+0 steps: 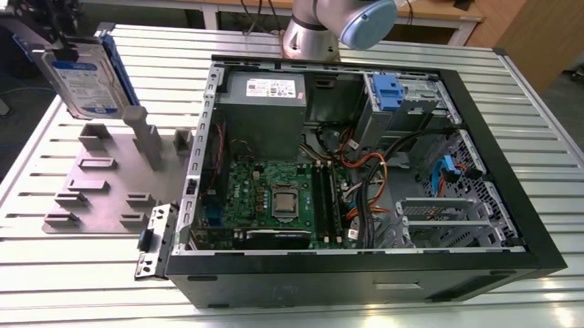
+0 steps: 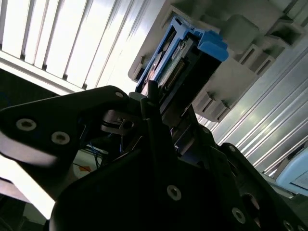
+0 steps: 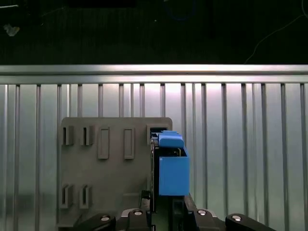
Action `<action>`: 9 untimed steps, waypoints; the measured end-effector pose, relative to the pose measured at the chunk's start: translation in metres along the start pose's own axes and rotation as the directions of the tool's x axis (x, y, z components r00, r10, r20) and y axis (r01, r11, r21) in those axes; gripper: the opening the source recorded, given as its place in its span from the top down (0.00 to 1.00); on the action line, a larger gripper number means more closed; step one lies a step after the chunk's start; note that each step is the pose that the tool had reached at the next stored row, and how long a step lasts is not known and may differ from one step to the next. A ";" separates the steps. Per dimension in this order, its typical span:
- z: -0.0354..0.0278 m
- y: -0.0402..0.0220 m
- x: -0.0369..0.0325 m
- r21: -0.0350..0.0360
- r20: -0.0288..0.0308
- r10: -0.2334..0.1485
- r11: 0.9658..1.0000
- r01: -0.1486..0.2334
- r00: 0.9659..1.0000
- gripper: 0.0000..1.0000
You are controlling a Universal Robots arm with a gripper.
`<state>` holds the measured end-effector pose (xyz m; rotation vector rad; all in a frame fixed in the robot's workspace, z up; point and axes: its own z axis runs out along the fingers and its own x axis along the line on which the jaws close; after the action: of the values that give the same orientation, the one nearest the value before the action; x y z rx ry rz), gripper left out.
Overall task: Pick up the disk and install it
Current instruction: 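Pick up the disk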
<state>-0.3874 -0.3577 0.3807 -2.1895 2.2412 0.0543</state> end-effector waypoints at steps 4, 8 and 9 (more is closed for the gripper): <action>-0.0180 0.0003 -0.0006 0.000 0.000 0.000 1.000 0.000 1.000 0.65; -0.0362 0.0007 -0.0011 0.000 0.000 0.000 1.000 0.000 1.000 0.65; -0.0408 0.0008 -0.0012 0.000 0.000 0.000 1.000 0.000 1.000 0.65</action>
<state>-0.3874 -0.3577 0.4214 -2.1895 2.2412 0.0543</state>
